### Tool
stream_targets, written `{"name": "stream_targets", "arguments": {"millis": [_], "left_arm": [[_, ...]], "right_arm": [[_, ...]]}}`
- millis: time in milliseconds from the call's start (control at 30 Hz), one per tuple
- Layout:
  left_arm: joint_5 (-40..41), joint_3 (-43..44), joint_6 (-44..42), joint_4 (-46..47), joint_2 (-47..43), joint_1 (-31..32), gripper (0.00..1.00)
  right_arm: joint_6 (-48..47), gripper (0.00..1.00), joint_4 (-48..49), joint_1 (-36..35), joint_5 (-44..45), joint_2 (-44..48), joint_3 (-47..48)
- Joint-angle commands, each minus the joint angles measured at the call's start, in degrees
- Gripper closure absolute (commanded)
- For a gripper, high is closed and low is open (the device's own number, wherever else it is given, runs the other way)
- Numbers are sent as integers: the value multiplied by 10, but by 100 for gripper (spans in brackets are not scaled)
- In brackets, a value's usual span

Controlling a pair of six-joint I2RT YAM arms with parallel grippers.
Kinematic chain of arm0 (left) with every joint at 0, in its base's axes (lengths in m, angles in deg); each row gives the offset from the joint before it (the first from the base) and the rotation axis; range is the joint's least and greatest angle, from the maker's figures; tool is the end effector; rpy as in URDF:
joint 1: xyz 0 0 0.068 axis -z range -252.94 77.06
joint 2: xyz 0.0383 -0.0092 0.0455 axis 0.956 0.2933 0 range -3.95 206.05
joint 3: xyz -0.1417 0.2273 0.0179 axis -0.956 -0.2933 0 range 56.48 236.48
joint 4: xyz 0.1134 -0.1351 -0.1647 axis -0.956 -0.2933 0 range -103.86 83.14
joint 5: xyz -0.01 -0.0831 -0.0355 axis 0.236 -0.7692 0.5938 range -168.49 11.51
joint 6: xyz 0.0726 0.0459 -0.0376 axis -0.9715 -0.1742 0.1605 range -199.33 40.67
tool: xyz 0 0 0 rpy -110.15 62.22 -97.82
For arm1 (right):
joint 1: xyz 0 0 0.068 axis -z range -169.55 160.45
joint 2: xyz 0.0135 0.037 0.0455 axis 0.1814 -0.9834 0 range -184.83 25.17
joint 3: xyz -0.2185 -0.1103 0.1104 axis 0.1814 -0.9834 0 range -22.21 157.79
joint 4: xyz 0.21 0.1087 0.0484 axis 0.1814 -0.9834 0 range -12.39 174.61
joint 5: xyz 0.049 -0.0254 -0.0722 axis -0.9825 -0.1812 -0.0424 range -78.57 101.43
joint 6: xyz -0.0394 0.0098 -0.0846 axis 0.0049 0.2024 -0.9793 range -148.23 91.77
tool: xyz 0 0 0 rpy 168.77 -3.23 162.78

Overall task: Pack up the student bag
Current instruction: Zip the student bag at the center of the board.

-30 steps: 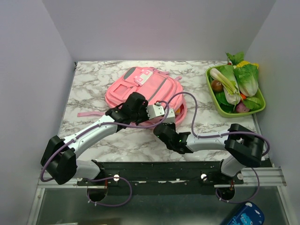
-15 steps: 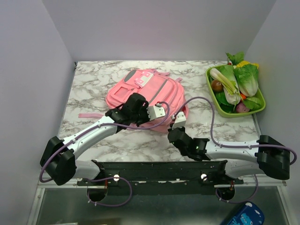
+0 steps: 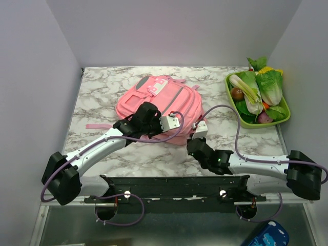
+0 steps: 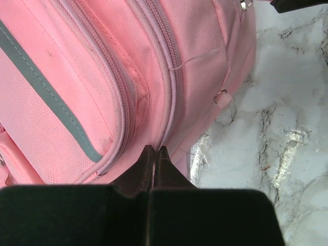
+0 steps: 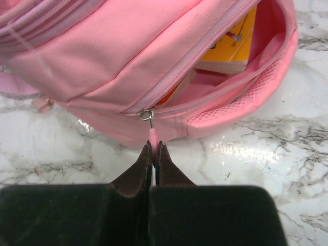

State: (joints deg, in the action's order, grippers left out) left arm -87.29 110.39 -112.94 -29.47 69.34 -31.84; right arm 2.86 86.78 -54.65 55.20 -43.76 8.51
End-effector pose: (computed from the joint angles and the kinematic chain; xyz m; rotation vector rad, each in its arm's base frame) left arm 0.2124 -0.2025 0.2391 1.4608 1.7836 -0.2438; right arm 0.1577 0.2009 0.1851 -0.1914 2.0073 0.2184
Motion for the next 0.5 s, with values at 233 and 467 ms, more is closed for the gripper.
{"name": "stream_targets", "arguments": {"millis": [233, 467], "left_arm": [[32, -29, -8, -60, -61, -14, 100], [48, -21, -19, -72, -76, -14, 100]], "right_arm": [[-15, 99, -124, 141, -18, 52, 54], [-71, 99, -121, 162, -30, 13, 75]]}}
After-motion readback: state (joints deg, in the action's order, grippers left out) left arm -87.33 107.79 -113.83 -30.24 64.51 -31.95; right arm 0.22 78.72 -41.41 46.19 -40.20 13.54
